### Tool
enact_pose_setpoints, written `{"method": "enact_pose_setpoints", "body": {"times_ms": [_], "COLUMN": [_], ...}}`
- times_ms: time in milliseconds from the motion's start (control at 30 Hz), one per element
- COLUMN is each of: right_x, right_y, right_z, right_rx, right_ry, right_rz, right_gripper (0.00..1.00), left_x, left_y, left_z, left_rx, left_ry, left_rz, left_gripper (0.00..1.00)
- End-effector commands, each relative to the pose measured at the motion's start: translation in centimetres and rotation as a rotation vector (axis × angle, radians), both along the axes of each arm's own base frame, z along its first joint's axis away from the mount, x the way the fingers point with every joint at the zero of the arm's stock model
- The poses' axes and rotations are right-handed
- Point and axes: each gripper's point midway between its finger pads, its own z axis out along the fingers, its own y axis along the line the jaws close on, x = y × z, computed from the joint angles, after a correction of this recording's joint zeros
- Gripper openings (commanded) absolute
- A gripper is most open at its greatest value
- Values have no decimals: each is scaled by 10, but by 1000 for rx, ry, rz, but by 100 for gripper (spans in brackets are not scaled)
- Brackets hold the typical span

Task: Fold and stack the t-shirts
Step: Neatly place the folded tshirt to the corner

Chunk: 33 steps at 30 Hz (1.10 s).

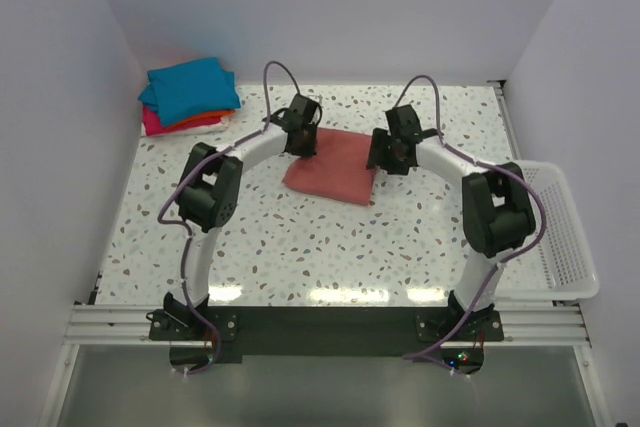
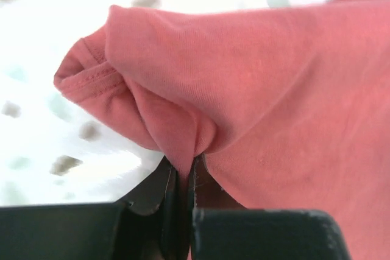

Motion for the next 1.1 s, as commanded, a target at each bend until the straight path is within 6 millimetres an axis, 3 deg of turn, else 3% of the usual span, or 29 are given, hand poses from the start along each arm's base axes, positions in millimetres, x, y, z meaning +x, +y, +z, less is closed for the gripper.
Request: {"method": "enact_pose_setpoints", "body": {"times_ms": [0, 100, 133, 233, 567, 800, 1067], "right_x": [-9, -30, -38, -51, -67, -68, -69], "right_y": [7, 13, 13, 12, 19, 21, 24], "right_z": [75, 79, 83, 92, 106, 103, 94], "right_rx": [61, 53, 56, 63, 75, 63, 58], "right_ry": [-155, -157, -164, -184, -213, -201, -182], "right_rz": [10, 36, 47, 65, 124, 140, 143], "right_gripper": [65, 67, 67, 67, 66, 65, 64], "left_x": [47, 68, 79, 103, 155, 180, 191], "left_y": [51, 77, 81, 103, 168, 187, 196], "left_z": [43, 59, 76, 99, 145, 181, 223], "left_rx": [285, 372, 373, 401, 478, 422, 382], "left_ry": [-142, -162, -195, -255, -388, -505, -612], "left_rz": [95, 102, 110, 124, 156, 170, 180], "left_gripper": [0, 0, 0, 0, 0, 0, 0]}}
